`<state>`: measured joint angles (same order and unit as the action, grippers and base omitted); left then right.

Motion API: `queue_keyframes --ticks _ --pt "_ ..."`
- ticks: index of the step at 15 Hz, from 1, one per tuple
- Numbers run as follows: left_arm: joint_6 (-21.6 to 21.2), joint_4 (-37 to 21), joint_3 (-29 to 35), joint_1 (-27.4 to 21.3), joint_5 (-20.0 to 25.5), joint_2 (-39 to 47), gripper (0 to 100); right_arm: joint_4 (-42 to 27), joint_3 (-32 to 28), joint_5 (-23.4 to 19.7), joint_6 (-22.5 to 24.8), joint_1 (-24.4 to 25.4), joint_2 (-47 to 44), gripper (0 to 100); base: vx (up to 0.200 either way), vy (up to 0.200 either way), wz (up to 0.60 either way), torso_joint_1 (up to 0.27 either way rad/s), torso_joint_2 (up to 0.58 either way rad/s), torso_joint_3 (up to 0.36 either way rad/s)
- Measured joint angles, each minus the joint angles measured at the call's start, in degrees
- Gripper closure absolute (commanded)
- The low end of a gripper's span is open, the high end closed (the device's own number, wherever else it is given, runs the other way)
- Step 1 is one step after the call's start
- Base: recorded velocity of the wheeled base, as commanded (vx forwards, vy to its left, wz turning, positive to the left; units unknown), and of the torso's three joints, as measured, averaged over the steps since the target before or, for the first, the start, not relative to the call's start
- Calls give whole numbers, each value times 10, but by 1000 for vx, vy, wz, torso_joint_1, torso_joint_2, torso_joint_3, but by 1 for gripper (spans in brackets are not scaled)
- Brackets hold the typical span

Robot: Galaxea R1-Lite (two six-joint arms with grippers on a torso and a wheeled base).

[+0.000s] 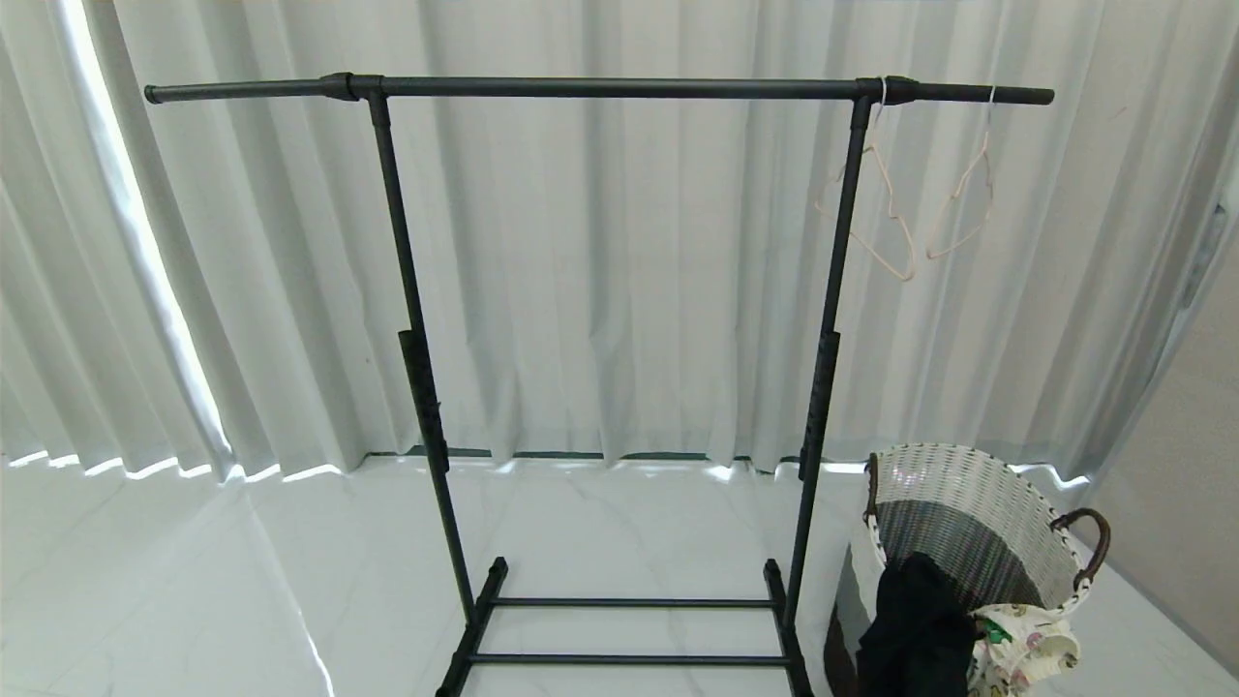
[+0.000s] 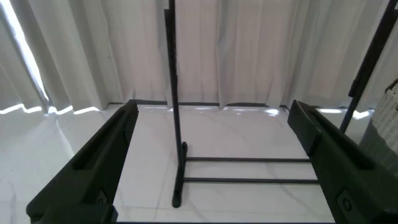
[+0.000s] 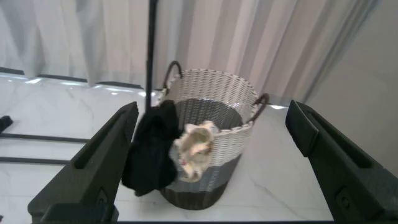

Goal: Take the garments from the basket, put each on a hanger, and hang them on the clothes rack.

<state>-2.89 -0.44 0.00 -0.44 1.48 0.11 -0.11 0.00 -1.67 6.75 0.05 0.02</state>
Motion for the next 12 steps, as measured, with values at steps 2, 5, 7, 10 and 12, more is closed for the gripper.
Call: queue_keyframes --ticks 2,5,7,10,12 --pt "0 0 0 0 0 0 0 0 0 0 -1 0 0 0 0 0 0 0 0 0" --pt "6 0 0 0 0 0 0 0 0 0 -2 0 0 0 0 0 0 0 0 0" --pt "6 0 0 0 0 0 0 -1 0 0 -4 0 0 0 100 0 0 -1 1 4" --pt "6 0 0 0 0 0 0 0 0 0 -8 0 0 0 200 0 0 5 4 1" --pt "5 0 0 0 -1 0 0 1 0 1 -18 0 0 0 200 0 0 2 2 5"
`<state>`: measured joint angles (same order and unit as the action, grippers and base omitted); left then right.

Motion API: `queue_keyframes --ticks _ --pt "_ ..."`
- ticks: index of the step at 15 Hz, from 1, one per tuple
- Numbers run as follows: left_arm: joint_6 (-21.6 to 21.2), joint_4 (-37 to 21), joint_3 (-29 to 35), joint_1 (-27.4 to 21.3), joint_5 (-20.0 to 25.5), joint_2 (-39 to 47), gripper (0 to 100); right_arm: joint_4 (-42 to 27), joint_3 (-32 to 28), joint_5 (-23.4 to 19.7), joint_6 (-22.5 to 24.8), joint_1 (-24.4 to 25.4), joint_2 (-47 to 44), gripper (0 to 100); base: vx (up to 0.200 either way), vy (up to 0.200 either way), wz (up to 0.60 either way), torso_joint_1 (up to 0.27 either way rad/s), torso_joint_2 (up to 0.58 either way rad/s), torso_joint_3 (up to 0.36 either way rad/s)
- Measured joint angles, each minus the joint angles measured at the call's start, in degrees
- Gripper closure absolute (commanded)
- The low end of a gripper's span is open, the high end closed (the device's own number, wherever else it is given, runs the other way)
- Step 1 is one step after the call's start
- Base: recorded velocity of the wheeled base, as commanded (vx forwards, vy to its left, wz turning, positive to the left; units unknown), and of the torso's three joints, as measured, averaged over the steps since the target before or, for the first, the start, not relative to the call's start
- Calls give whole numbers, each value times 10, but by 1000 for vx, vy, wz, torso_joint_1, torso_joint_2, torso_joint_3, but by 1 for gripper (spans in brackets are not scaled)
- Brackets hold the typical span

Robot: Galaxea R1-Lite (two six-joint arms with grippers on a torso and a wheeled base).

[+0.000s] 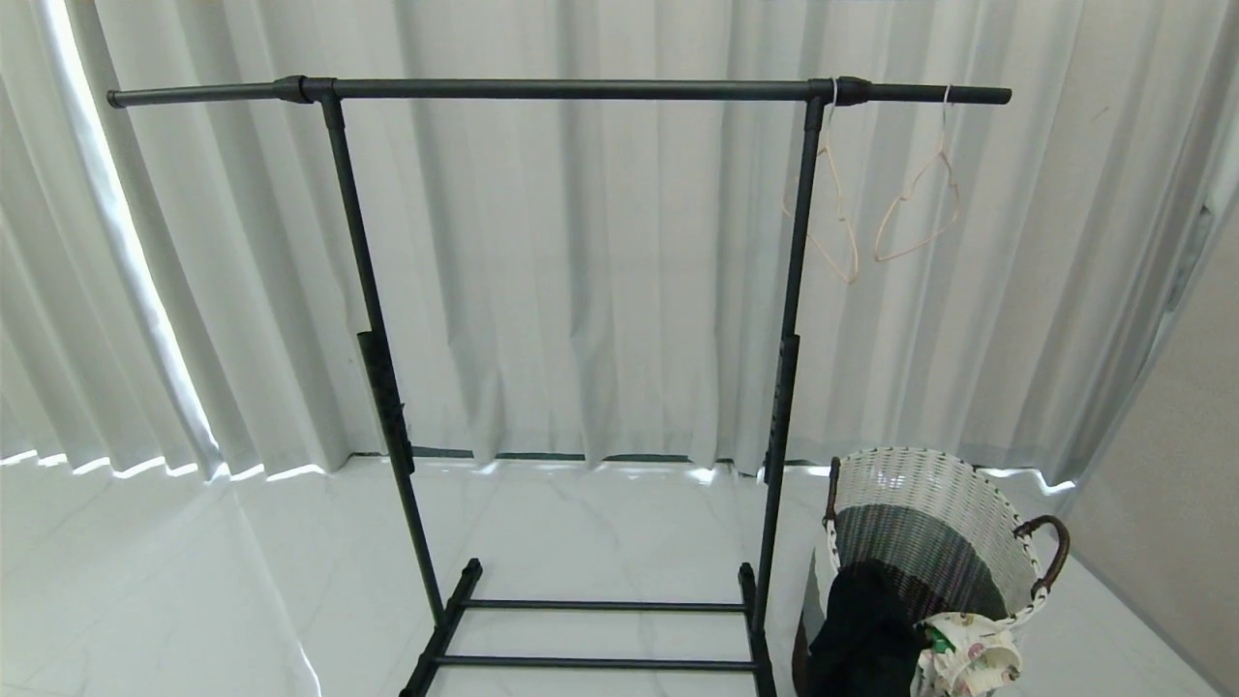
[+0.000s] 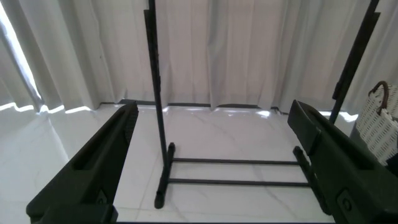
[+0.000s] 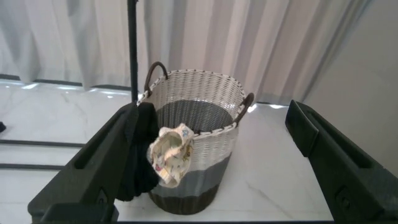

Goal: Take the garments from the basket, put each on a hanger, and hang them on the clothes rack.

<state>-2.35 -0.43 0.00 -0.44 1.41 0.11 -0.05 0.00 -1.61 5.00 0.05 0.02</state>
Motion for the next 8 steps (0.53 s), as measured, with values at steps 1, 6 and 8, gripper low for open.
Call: queue_keyframes --ticks 1,6,8 --pt "0 0 0 0 0 0 0 0 0 0 -2 0 0 0 200 0 0 2 7 2" --pt "-1 0 0 0 0 0 0 0 0 -1 -5 0 0 0 40 0 0 0 0 0" --pt "0 -1 0 0 0 0 0 -1 0 0 9 0 0 0 0 0 0 0 0 0"
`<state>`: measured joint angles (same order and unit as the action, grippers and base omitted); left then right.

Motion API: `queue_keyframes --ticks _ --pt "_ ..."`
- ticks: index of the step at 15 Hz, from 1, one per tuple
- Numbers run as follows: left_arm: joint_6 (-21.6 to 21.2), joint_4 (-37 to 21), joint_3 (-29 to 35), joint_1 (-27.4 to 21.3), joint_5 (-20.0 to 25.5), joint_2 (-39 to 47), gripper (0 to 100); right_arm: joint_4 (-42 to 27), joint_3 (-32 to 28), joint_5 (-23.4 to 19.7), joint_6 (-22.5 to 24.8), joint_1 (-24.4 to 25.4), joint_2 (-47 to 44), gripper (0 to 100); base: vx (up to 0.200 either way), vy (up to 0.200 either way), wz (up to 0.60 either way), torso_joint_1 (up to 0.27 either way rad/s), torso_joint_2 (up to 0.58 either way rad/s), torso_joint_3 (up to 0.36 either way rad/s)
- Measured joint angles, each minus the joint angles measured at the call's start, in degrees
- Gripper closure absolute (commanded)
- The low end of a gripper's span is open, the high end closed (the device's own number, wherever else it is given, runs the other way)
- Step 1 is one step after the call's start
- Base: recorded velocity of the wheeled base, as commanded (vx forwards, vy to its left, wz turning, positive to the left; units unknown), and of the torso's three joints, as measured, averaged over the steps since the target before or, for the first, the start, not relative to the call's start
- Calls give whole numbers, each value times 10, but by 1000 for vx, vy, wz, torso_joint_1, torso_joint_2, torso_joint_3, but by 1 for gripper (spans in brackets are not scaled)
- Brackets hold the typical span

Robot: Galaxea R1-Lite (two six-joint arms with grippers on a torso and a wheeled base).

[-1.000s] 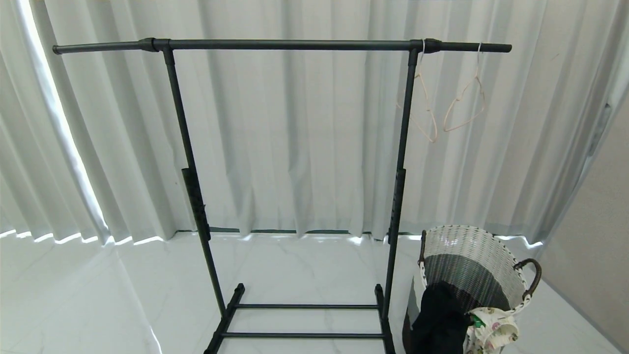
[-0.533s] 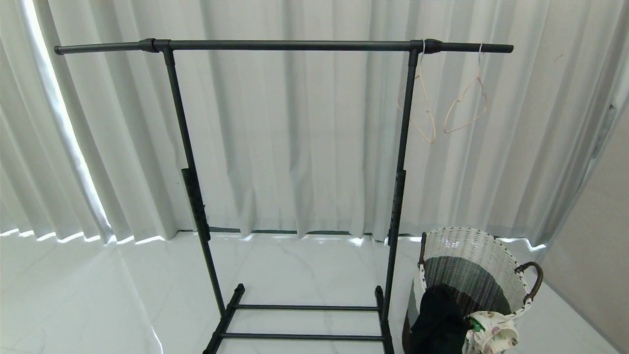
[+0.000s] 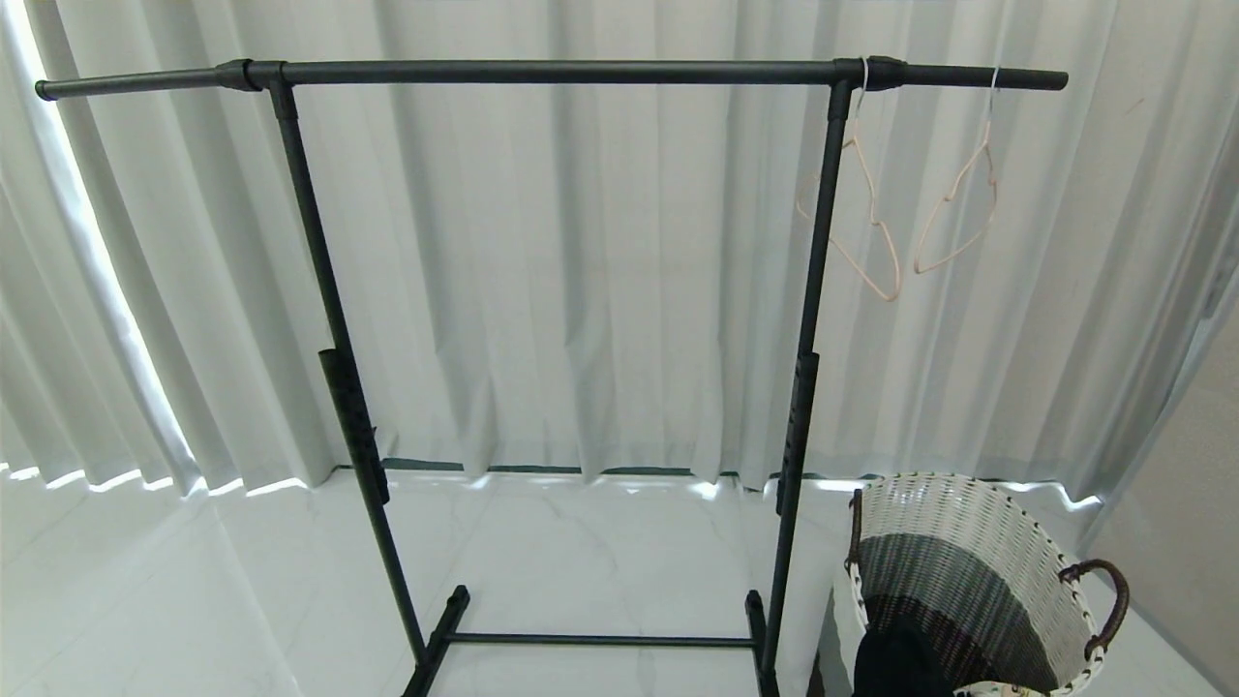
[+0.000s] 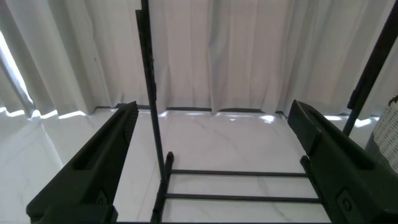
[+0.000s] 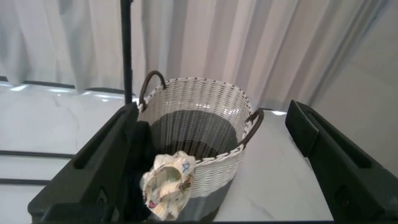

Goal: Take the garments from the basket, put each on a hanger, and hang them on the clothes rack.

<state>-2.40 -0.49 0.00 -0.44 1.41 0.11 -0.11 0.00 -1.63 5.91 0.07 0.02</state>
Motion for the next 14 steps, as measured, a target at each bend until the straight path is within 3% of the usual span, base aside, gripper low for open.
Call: queue_keyframes --ticks 6,10,12,14 --pt "0 0 0 0 0 0 0 14 -4 -15 14 0 -1 0 0 0 0 0 0 0" --pt "0 1 0 0 0 0 0 22 -107 -47 4 21 -92 0 0 0 0 0 0 0" --pt "-1 1 0 0 0 0 0 20 -151 -52 59 29 -202 0 0 0 0 0 0 0" --pt "-1 0 0 0 0 0 0 20 -186 -54 154 32 -349 0 0 0 0 0 0 0"
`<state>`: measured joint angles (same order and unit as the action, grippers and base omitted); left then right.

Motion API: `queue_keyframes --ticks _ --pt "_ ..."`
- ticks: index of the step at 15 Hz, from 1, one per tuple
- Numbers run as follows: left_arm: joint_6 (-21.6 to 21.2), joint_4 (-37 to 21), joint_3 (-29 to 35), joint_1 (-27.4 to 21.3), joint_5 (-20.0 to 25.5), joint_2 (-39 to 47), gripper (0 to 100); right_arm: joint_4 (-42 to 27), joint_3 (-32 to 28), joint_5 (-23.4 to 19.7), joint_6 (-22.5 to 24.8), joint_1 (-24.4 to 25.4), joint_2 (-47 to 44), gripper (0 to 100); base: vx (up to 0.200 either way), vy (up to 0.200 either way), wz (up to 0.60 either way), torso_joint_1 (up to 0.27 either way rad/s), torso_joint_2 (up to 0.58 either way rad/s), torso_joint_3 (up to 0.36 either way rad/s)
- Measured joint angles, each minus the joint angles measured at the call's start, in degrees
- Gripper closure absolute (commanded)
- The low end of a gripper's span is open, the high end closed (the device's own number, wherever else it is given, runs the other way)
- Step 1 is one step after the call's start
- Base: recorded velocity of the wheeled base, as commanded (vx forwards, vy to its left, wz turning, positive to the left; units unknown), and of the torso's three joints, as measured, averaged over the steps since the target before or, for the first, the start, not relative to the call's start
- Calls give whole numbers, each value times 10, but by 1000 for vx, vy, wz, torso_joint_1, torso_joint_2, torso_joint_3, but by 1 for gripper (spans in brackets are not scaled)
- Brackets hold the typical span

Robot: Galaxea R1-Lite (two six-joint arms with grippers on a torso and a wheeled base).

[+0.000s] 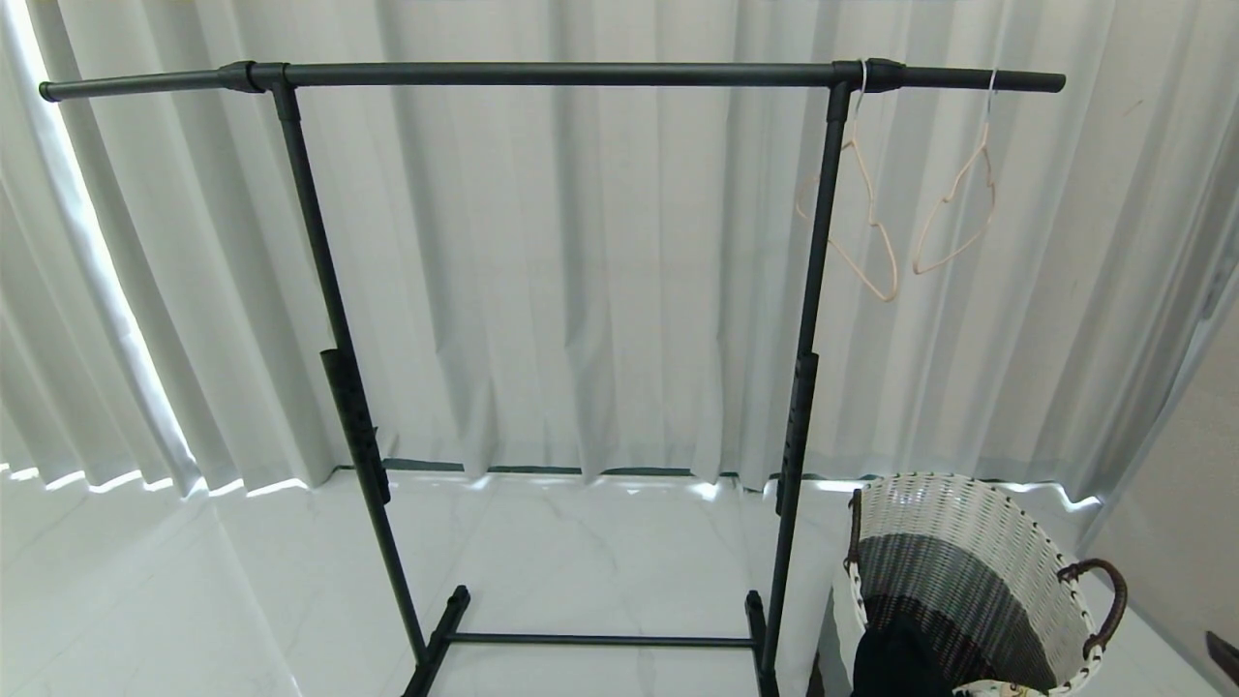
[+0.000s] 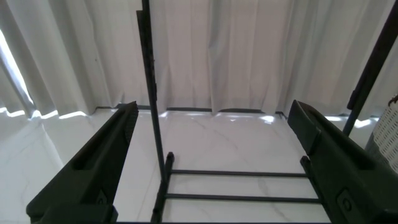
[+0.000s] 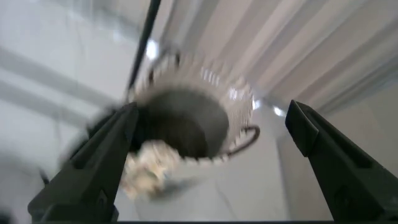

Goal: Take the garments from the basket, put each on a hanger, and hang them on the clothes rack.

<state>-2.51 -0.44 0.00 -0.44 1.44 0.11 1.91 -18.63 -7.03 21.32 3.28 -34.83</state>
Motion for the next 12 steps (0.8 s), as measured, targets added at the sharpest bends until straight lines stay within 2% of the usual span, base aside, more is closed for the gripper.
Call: queue_keyframes --ticks 3,6,8,12 --pt "-6 0 0 0 0 0 0 2 -34 15 158 -3 -231 0 0 0 0 0 0 0" --pt "-8 0 0 0 1 0 0 11 -33 41 271 -15 -419 0 0 0 0 0 0 0" --pt "-8 0 0 0 1 0 0 23 0 48 296 -21 -490 0 0 0 0 0 0 0" --pt "-8 0 0 0 2 0 0 121 43 49 299 -23 -571 0 0 0 0 0 0 0"
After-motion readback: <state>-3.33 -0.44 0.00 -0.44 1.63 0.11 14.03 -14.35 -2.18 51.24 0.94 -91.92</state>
